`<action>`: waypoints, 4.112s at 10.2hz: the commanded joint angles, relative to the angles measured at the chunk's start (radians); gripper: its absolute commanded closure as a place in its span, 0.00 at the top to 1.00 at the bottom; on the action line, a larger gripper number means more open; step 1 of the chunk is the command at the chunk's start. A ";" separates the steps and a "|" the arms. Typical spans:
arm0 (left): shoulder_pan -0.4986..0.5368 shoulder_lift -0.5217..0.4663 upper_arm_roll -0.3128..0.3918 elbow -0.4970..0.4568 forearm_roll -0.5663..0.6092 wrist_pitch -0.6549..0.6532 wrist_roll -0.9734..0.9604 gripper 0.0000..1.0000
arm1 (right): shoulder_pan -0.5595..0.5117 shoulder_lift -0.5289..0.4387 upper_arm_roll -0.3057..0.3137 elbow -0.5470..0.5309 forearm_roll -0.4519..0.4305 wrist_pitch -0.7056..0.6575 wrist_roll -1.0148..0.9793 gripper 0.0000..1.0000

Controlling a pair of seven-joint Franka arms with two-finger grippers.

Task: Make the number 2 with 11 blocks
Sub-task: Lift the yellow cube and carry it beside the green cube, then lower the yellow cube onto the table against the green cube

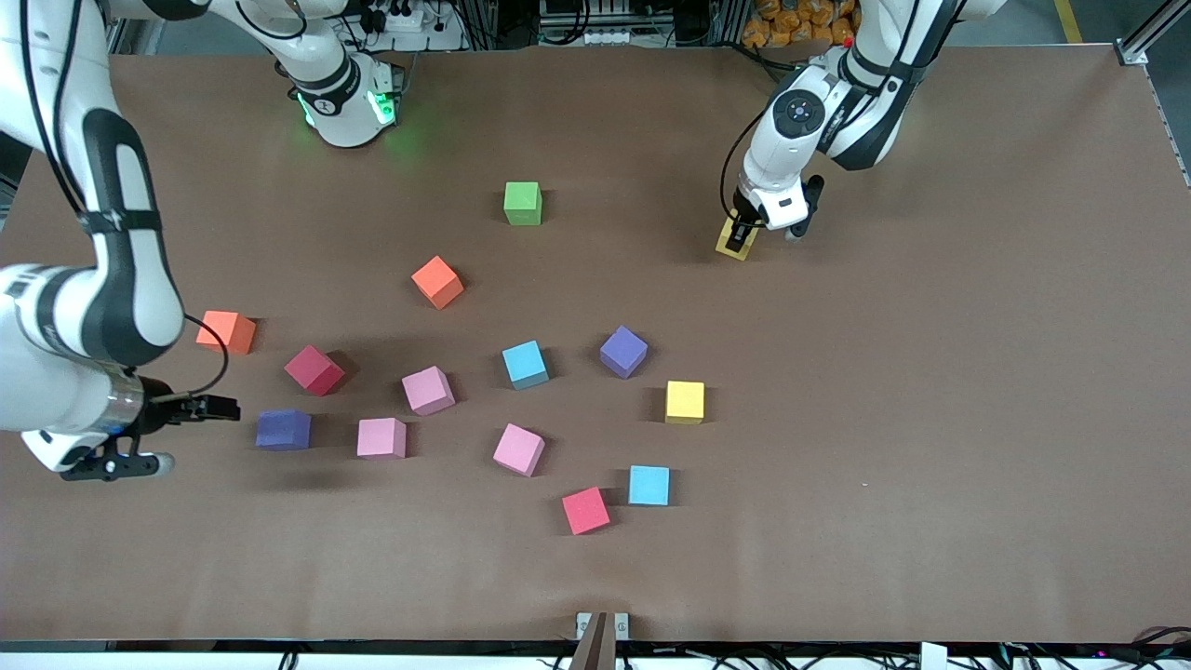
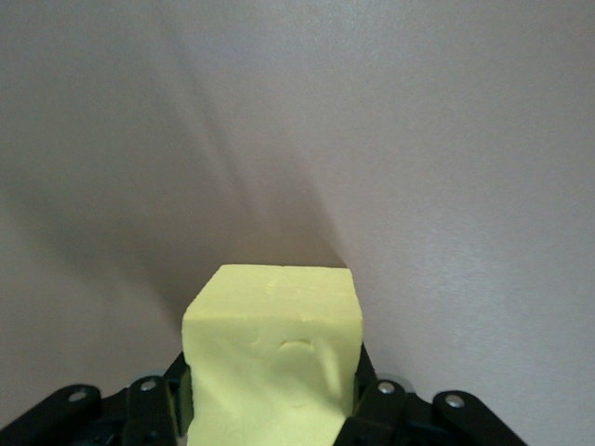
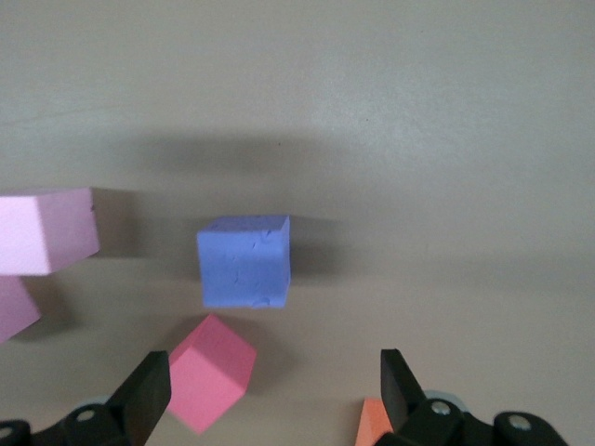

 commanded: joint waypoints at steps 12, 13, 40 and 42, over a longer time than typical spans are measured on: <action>-0.203 0.344 -0.103 0.660 -0.010 -0.321 -0.615 0.13 | -0.014 -0.064 -0.002 -0.012 0.017 -0.049 -0.026 1.00; -0.225 0.363 -0.103 0.681 -0.008 -0.321 -0.617 0.13 | -0.018 -0.061 -0.002 -0.012 0.017 -0.048 -0.042 1.00; -0.358 0.562 -0.123 0.885 0.196 -0.321 -0.979 0.14 | -0.035 -0.056 -0.003 -0.012 0.020 -0.043 -0.066 1.00; -0.359 0.564 -0.123 0.885 0.196 -0.321 -0.985 0.14 | -0.035 -0.056 -0.003 -0.012 0.020 -0.043 -0.066 1.00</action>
